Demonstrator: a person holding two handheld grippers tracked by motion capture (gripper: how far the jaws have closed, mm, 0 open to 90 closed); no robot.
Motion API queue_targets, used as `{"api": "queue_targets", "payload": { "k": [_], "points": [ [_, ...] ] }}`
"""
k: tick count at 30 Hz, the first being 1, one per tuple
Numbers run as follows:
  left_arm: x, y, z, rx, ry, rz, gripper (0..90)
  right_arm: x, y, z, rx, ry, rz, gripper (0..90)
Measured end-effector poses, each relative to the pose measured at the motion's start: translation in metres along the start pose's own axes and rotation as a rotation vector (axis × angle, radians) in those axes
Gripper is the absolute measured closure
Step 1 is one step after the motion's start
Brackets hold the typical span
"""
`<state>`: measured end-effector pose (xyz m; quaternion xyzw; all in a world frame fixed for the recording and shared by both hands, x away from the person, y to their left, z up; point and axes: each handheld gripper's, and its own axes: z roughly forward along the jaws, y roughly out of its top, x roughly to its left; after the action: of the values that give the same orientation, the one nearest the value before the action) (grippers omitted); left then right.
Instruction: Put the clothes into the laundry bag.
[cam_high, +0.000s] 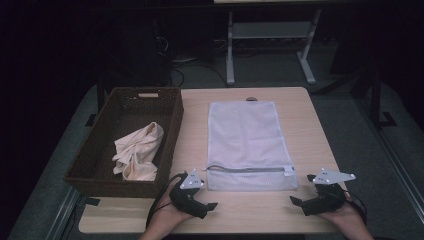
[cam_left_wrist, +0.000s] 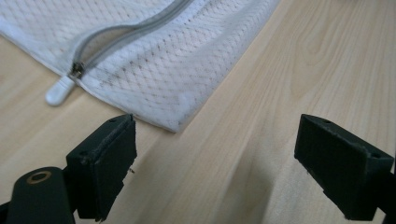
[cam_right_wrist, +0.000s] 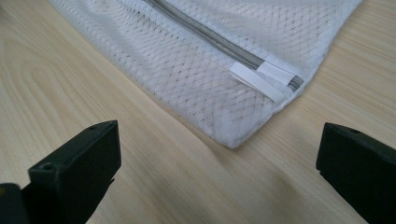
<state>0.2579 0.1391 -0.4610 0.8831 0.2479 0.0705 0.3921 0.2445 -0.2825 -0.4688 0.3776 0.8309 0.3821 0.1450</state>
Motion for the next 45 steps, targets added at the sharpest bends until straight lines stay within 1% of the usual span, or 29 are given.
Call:
{"api": "queue_targets", "payload": {
  "k": [3,6,8,9,10,12,13,15,18,20,23,26,31,33,35,38,40,42,45],
  "points": [
    [0.002,0.000,-0.002,-0.011,0.010,-0.007,12.2,0.000,0.001,0.000,-0.007,0.002,0.000,0.0],
    [0.005,-0.003,-0.002,-0.033,0.019,-0.031,12.3,0.000,0.002,0.000,-0.013,0.002,-0.003,0.0],
    [0.006,-0.004,-0.004,-0.035,0.014,-0.049,12.3,-0.001,0.002,0.001,-0.021,0.008,0.014,0.0],
    [0.006,-0.004,-0.004,-0.035,0.014,-0.049,12.3,-0.002,0.002,0.002,-0.027,0.015,0.024,0.0],
    [0.007,-0.006,-0.006,-0.042,0.029,-0.048,12.3,-0.003,0.003,0.002,-0.025,0.016,0.028,0.0],
    [0.009,-0.009,-0.006,-0.038,0.029,-0.053,12.4,-0.003,0.005,0.003,-0.021,0.016,0.025,0.0],
    [0.010,-0.010,-0.006,-0.030,0.021,-0.060,12.4,-0.003,0.006,0.003,-0.026,0.017,0.026,0.0],
    [0.010,-0.011,-0.005,-0.023,0.015,-0.065,12.3,-0.001,0.009,0.004,-0.033,0.003,0.022,0.0],
    [0.008,-0.009,-0.003,-0.024,0.005,-0.060,12.3,0.001,0.011,0.003,-0.033,-0.004,0.017,0.0],
    [0.007,-0.008,-0.003,-0.022,0.005,-0.048,12.3,0.001,0.012,0.002,-0.036,-0.009,0.020,0.0],
    [0.008,-0.007,-0.001,-0.015,0.005,-0.042,12.3,-0.001,0.017,0.004,-0.037,-0.011,0.021,0.0],
    [0.008,-0.007,0.000,-0.014,0.008,-0.044,12.3,-0.005,0.022,0.007,-0.041,-0.013,0.019,0.0],
    [0.010,-0.008,0.000,-0.008,0.014,-0.047,12.3,-0.007,0.030,0.011,-0.038,-0.011,0.014,0.0],
    [0.011,-0.008,-0.002,-0.011,0.016,-0.049,12.3,-0.008,0.033,0.013,-0.042,-0.001,0.017,0.0],
    [0.012,-0.008,-0.003,-0.012,0.020,-0.048,12.3,-0.009,0.036,0.016,-0.032,-0.001,0.017,0.0],
    [0.014,-0.009,-0.004,-0.021,0.022,-0.059,12.3,-0.011,0.042,0.019,-0.021,-0.001,0.015,0.0],
    [0.014,-0.009,-0.005,-0.019,0.019,-0.054,12.3,-0.013,0.046,0.021,-0.012,0.003,0.014,0.0],
    [0.014,-0.009,-0.005,-0.020,0.017,-0.055,12.3,-0.016,0.049,0.022,-0.010,0.010,0.024,1.7],
    [0.015,-0.008,-0.004,-0.022,0.015,-0.054,12.3,-0.019,0.053,0.024,-0.003,0.001,0.026,1.9]
  ]
}}
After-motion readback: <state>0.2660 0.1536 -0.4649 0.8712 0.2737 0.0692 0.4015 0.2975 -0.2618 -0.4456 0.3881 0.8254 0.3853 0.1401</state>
